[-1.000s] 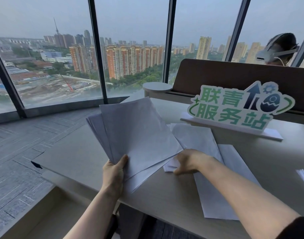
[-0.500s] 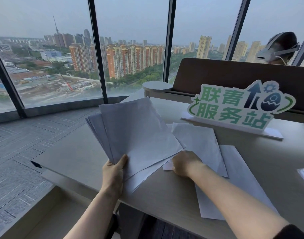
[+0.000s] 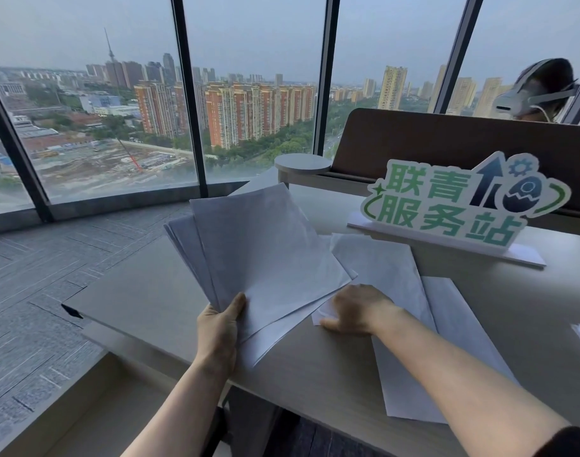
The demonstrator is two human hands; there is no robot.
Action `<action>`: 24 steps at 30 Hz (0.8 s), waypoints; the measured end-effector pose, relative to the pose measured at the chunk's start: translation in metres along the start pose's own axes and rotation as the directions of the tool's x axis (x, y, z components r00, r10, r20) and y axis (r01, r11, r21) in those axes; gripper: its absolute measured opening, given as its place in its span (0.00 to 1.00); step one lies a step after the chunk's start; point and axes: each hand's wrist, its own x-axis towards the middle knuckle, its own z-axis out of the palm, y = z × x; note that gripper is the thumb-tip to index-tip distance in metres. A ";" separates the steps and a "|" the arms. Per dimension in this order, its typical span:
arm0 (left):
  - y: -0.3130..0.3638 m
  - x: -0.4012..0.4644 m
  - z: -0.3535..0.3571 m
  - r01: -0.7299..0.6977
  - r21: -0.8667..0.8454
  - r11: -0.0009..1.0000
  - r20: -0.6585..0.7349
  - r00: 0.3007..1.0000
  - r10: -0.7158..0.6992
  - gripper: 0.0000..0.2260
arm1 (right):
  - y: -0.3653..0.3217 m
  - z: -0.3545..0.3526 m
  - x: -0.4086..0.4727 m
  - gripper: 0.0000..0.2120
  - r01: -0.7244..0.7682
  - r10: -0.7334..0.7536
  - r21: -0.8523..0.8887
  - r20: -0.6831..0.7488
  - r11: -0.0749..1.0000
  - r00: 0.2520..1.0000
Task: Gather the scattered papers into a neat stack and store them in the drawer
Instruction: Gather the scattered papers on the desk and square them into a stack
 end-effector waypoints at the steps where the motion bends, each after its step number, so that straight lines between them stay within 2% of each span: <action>1: 0.000 0.000 0.000 0.000 0.003 1.000 -0.001 1.000 0.000 0.05 | 0.001 -0.001 0.001 0.24 0.010 -0.010 -0.011 0.015 1.000 1.000; 8: 0.002 -0.001 0.000 0.002 0.001 1.000 -0.002 1.000 -0.002 0.05 | 0.007 0.005 0.005 0.12 0.033 -0.031 -0.034 0.049 0.999 0.998; 13: 0.004 -0.001 0.000 0.032 -0.011 0.999 -0.028 0.999 -0.032 0.05 | 0.006 0.013 0.007 0.15 -0.008 0.009 0.033 -0.052 0.999 0.999; 17: 0.007 -0.002 0.000 0.065 -0.039 0.997 -0.040 0.997 -0.066 0.05 | 0.011 0.016 0.002 0.17 -0.133 0.165 0.180 -0.171 0.975 0.971; 19: 0.008 -0.002 -0.001 0.072 -0.042 0.997 -0.048 0.996 -0.074 0.04 | 0.018 0.016 -0.004 0.13 -0.227 0.318 0.360 -0.217 0.905 0.923; 22: 0.010 -0.002 -0.002 0.071 -0.005 0.997 -0.057 0.996 -0.071 0.04 | 0.030 0.017 -0.008 0.12 -0.315 0.575 0.693 -0.174 0.648 0.799; 24: 0.011 -0.002 -0.002 0.069 0.041 0.997 -0.062 0.996 -0.066 0.03 | 0.036 0.015 -0.011 0.13 -0.321 0.684 0.781 -0.179 0.536 0.707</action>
